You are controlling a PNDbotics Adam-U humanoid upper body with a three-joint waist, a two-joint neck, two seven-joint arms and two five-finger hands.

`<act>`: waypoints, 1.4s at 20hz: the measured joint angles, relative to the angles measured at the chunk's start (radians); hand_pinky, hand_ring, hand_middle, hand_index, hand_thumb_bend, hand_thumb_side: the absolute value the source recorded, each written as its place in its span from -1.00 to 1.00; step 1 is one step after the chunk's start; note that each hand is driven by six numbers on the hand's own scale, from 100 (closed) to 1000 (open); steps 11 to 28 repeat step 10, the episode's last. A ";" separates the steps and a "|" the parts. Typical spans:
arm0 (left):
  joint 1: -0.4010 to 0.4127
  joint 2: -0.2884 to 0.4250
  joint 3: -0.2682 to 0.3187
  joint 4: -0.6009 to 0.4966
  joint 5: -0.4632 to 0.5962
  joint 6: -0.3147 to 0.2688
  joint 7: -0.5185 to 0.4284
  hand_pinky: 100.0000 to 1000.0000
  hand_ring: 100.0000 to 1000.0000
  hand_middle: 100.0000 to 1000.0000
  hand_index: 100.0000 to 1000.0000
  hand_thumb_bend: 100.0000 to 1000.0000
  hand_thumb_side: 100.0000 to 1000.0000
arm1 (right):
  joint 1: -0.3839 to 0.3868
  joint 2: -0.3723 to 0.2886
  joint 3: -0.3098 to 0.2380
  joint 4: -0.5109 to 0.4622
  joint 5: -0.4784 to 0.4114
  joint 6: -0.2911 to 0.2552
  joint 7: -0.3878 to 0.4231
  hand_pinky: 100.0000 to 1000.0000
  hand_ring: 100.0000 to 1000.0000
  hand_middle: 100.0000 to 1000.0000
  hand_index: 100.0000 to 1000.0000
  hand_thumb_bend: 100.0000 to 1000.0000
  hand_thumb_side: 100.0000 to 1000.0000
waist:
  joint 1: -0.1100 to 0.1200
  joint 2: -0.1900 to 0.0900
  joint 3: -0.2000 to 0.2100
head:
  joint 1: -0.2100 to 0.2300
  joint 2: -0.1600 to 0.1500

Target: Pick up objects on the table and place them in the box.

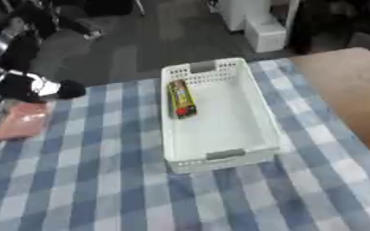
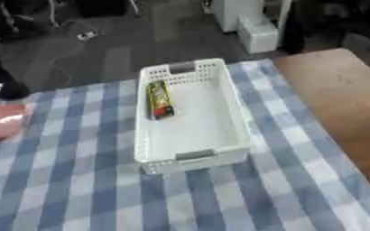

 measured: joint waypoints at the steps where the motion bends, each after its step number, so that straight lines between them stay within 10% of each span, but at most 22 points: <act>1: 0.027 -0.032 0.009 -0.041 -0.004 0.010 0.022 0.57 0.26 0.62 0.96 0.70 -0.14 | 0.010 0.005 -0.003 0.000 0.008 -0.003 -0.008 -0.37 0.00 0.34 0.26 -0.35 0.72 | -0.006 -0.004 0.009 | -0.007 -0.024; 10: 0.144 -0.223 0.047 -0.118 -0.135 -0.069 0.107 0.50 0.18 0.56 0.90 0.75 -0.18 | 0.097 0.043 -0.018 0.000 0.089 -0.051 -0.067 -0.37 0.00 0.32 0.25 -0.35 0.71 | -0.044 -0.010 0.089 | -0.021 -0.196; 28: 0.144 -0.223 0.047 -0.118 -0.135 -0.069 0.107 0.50 0.18 0.56 0.90 0.75 -0.18 | 0.097 0.043 -0.018 0.000 0.089 -0.051 -0.067 -0.37 0.00 0.32 0.25 -0.35 0.71 | -0.044 -0.010 0.089 | -0.021 -0.196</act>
